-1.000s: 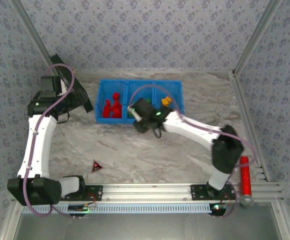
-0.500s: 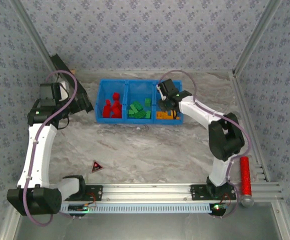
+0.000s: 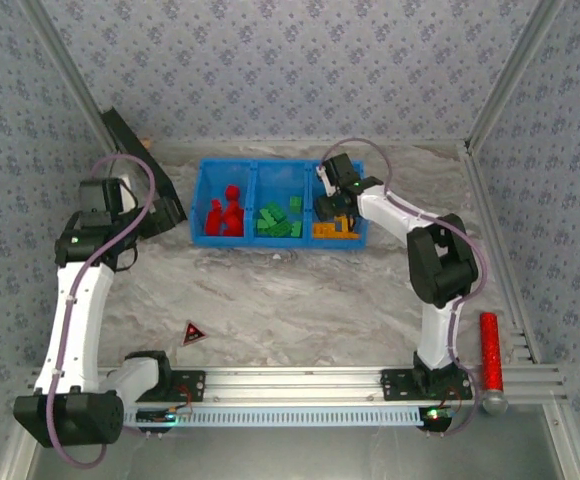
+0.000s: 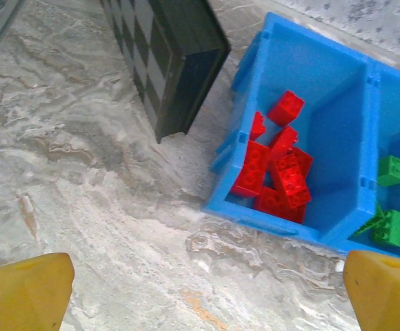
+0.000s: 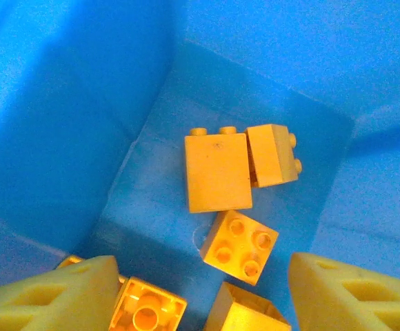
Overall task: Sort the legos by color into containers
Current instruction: Place the lego in the container, then reset both arms
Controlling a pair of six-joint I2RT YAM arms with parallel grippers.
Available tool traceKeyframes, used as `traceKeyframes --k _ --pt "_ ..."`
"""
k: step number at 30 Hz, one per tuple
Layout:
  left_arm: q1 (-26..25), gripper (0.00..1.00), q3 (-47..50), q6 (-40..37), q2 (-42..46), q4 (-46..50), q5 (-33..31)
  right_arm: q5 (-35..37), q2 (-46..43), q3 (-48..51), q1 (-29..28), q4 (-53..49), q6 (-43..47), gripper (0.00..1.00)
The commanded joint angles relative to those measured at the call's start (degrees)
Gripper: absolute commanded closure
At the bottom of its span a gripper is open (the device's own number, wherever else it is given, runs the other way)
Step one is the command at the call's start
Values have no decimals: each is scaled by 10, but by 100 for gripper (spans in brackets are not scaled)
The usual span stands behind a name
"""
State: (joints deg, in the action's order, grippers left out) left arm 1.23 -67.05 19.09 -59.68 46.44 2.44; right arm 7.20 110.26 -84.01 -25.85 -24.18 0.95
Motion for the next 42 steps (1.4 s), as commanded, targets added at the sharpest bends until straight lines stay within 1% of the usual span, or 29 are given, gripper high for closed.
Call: traceKeyframes --k 1,4,6,7,8,10,12,14,17,20,23,24,26,28,29,31,32,33,34,36,37,39,40,42 --pt "3 0 6 -4 -6 -26 -48 -13 -72 12 -1 0 8 30" --pt "4 0 31 -31 -10 -71 -82 -25 -123 23 -2 -5 10 24" --pt "3 0 70 -66 -10 -136 -91 -38 -159 30 -2 -9 9 14" --pt "3 0 96 -88 -7 -169 -87 -47 -184 38 -1 -8 9 12" --pt "3 0 123 -97 -2 -198 -103 -53 -208 49 0 -6 9 10" --pt "5 0 184 -84 12 -256 -156 -56 -254 85 6 9 8 0" --pt "4 0 264 -89 35 -340 -180 -38 -301 145 19 44 5 0" --pt "5 0 360 -98 52 -465 -194 -8 -341 223 47 80 -21 0" --pt "5 0 463 -125 34 -654 -171 10 -382 307 94 123 -48 0" --pt "6 0 501 -144 -31 -780 -145 31 -430 397 118 178 -42 0" --pt "6 0 533 -148 -98 -917 -110 76 -469 467 131 226 -45 0" --pt "5 0 535 -151 -115 -946 -101 83 -478 485 135 244 -47 0" --pt "6 0 523 -159 -144 -966 -83 82 -486 516 151 281 -47 0" --pt "7 0 507 -152 -182 -980 -78 79 -484 538 164 318 -43 0" --pt "7 0 498 -157 -204 -982 -64 78 -480 551 170 343 -36 0" --pt "6 0 493 -163 -264 -1024 -48 74 -474 569 184 384 -20 0" --pt "5 0 485 -168 -301 -1066 -43 65 -470 578 196 405 -13 0" --pt "4 0 462 -169 -286 -994 -36 49 -466 582 211 422 -9 0" --pt "5 0 433 -168 -271 -911 -43 31 -462 586 224 432 1 0" --pt "1 0 438 -176 -287 -948 -36 -10 -446 596 251 476 1 0" --pt "2 0 429 -175 -283 -921 -40 -29 -433 599 260 495 -3 0" --pt "1 0 433 -174 -285 -932 -40 -59 -396 595 272 526 -11 0" --pt "1 0 431 -174 -282 -921 -40 -68 -376 590 275 536 -14 0" --pt "1 0 431 -174 -283 -925 -39 -79 -335 572 275 534 -4 0"
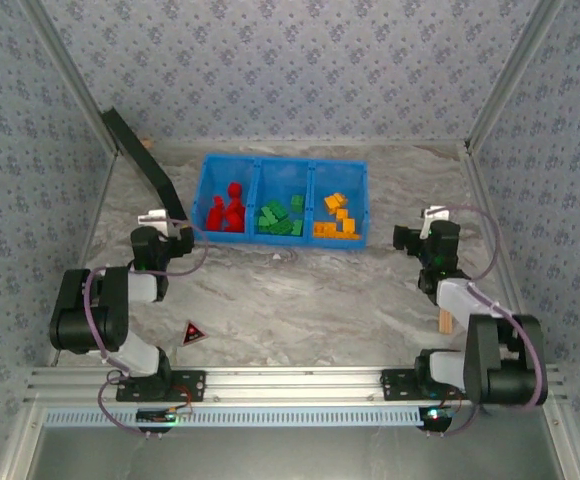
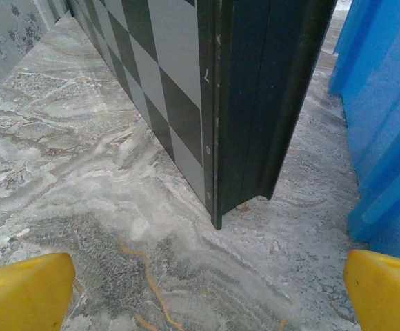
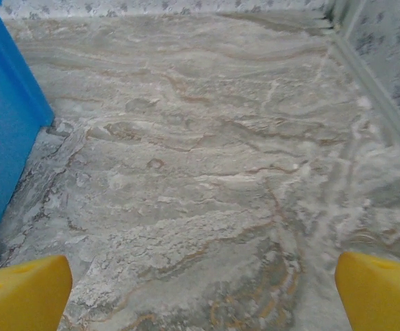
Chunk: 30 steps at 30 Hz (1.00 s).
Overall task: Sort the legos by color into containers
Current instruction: Reset both arms
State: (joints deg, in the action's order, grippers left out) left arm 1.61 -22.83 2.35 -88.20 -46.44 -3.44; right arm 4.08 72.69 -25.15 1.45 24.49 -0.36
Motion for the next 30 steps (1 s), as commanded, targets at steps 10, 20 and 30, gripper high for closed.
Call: traceKeyframes --k 10,20,30 --pt "-2 0 -11 -7 2 2 19 -87 126 -4 10 148 38 0" --pt "-3 0 -11 -7 2 2 19 -35 147 24 5 213 22 0" --pt "-2 0 -11 -7 2 2 19 -29 144 26 1 214 25 0"
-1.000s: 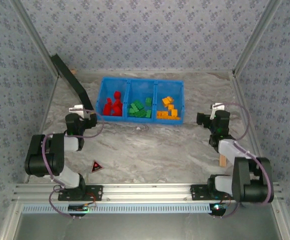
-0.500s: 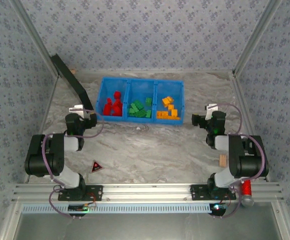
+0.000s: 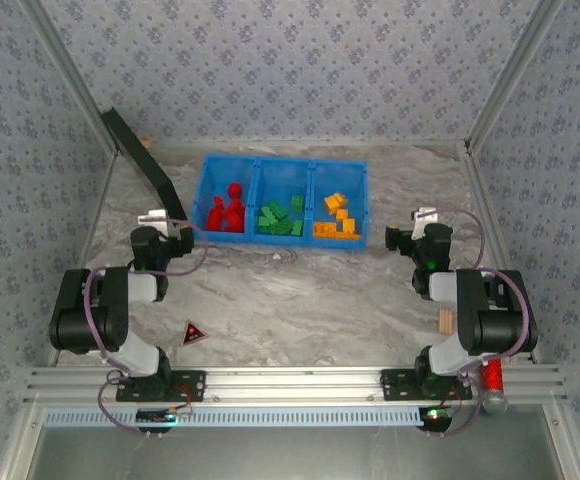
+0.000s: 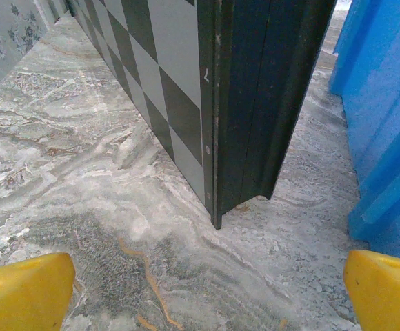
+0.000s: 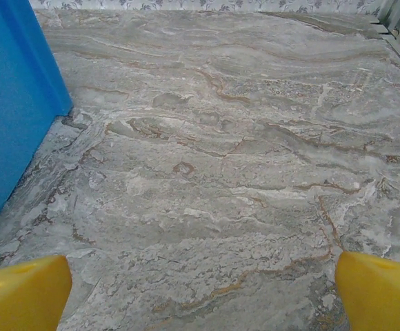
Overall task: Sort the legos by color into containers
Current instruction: Reset both arms
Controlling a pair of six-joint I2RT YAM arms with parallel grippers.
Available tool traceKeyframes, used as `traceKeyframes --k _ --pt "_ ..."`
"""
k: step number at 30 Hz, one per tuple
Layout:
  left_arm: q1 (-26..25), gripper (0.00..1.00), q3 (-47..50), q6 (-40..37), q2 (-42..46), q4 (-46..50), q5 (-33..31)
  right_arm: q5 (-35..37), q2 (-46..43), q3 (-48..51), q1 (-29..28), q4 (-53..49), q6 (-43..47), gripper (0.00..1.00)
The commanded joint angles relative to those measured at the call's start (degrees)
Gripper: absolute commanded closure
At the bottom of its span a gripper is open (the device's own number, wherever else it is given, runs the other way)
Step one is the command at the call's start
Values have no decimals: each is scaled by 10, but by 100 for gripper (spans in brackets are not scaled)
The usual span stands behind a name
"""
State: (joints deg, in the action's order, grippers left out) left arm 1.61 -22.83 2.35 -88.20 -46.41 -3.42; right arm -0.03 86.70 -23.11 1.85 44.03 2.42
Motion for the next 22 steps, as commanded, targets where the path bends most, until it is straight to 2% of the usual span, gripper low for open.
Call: traceKeyframes --k 1,22 --pt "-3 0 -11 -7 2 2 19 13 4 5 -3 19 -3 0" --pt "-2 0 -11 -7 2 2 19 10 4 3 -2 16 -3 0"
